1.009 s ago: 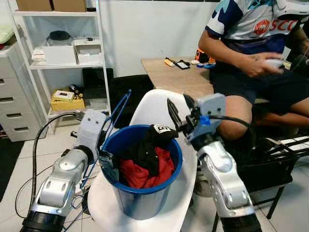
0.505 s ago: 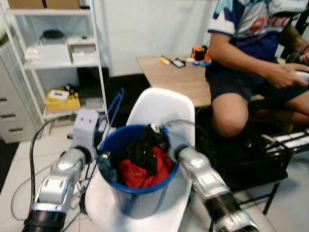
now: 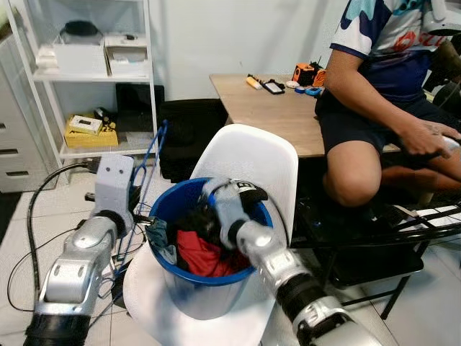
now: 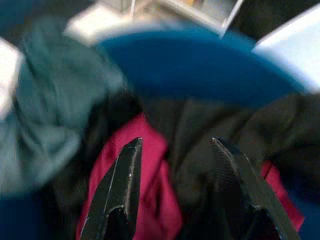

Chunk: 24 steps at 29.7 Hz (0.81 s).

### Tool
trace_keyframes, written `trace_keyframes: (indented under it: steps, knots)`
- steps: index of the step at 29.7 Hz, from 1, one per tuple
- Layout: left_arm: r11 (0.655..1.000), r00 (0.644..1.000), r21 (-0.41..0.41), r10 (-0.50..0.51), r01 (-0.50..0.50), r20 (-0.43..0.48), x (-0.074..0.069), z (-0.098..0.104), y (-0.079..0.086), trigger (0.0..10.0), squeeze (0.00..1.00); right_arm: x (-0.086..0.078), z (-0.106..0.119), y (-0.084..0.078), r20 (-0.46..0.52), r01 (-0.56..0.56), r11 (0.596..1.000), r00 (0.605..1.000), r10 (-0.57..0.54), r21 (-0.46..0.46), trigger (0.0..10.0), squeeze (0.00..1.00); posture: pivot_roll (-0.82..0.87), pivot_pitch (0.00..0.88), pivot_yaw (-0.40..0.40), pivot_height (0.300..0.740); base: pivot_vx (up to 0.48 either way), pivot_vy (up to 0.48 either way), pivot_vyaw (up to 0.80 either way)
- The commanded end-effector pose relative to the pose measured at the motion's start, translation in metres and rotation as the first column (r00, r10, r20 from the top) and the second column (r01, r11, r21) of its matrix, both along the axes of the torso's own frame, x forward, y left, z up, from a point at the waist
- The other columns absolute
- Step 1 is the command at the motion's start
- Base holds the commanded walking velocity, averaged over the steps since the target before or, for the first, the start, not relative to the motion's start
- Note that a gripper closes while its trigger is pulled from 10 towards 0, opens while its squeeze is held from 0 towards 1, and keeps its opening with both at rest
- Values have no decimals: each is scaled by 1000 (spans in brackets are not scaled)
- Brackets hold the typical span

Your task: Hang hanger

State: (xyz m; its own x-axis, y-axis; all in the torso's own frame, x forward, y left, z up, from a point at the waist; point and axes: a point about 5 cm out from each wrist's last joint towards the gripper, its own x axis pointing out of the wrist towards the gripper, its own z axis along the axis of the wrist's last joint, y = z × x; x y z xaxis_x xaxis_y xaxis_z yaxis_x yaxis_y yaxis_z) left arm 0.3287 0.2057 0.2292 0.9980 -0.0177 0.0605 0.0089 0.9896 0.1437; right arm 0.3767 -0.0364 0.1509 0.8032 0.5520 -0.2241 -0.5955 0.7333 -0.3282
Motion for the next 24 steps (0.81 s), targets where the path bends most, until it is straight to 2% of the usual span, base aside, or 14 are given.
trace_keyframes:
  steps: [1, 3, 5, 6, 8, 10, 13, 14, 15, 17, 18, 21, 22, 24]
  knots:
    - [1000, 1000, 9, 18, -18, -11, -3, -2, 5, 10000, 0, 0, -3, -2, 15, 2, 1000, 1000, -2, -19, 10000, 0, 100, 265, -103, 740, 0, 0, 0]
    - [1000, 1000, 11, 20, -20, -13, -4, -1, 6, 10000, 0, 2, -5, -11, 20, 24, 999, 1000, -23, -39, 10000, 0, 113, 285, -89, 740, 0, 0, 0]
    - [1000, 1000, 25, 18, -18, -20, -7, 2, 11, 10000, 0, 11, -4, -44, 0, 123, 992, 992, -124, -24, 10000, 0, 115, 298, -50, 740, 0, 0, 0]
    - [1000, 1000, 25, 18, -18, -20, -7, 2, 11, 10000, 0, 11, -4, -44, 0, 123, 992, 992, -124, -24, 10000, 0, 115, 298, -50, 740, 0, 0, 0]
    - [999, 1000, 40, 10, -9, -24, -6, 7, 14, 10000, 0, 16, -4, -66, -47, 184, 983, 982, -183, 20, 10000, 0, 128, 302, -33, 740, 0, 0, 0]
    - [998, 1000, 56, 1, 0, -25, -5, 10, 16, 10000, 0, 16, -6, -74, -105, 195, 978, 977, -187, 75, 10000, 0, 144, 307, -18, 740, 0, 0, 0]
    - [998, 1000, 63, 0, 2, -27, -4, 12, 17, 10000, 0, 15, -7, -74, -135, 186, 976, 976, -171, 112, 10000, 0, 144, 307, -18, 740, 0, 0, 0]
    - [998, 1000, 69, -1, 3, -26, -5, 15, 19, 10000, 0, 14, -3, -67, -156, 137, 967, 982, -105, 213, 10000, 0, 170, 313, -2, 740, 0, 0, 0]
    - [998, 1000, 69, -1, 3, -26, -5, 15, 19, 10000, 0, 14, -3, -67, -156, 137, 967, 982, -105, 213, 10000, 0, 170, 313, -2, 740, 0, 0, 0]
    - [997, 1000, 80, -1, 3, -28, -7, 17, 21, 10000, 0, 12, 6, -55, -153, 48, 936, 988, 6, 348, 10000, 0, 177, 311, 8, 740, 0, 0, 0]
    - [996, 1000, 85, 0, 2, -29, -8, 18, 22, 10000, 0, 11, 8, -50, -143, 9, 928, 989, 48, 372, 10000, 0, 179, 312, 10, 740, 0, 0, 0]
    - [996, 999, 89, 1, 2, -34, -9, 19, 23, 10000, 0, 10, 9, -46, -133, -19, 929, 988, 74, 370, 10000, 0, 181, 313, 12, 740, 0, 0, 0]
    - [996, 999, 93, -1, 4, -39, -10, 20, 23, 10000, 0, 10, 1, -45, -119, 19, 963, 993, 14, 269, 10000, 0, 186, 315, 18, 740, 0, 0, 0]
    - [996, 999, 93, -1, 4, -39, -10, 20, 23, 10000, 0, 10, 1, -45, -119, 19, 963, 993, 14, 269, 10000, 0, 186, 315, 18, 740, 0, 0, 0]
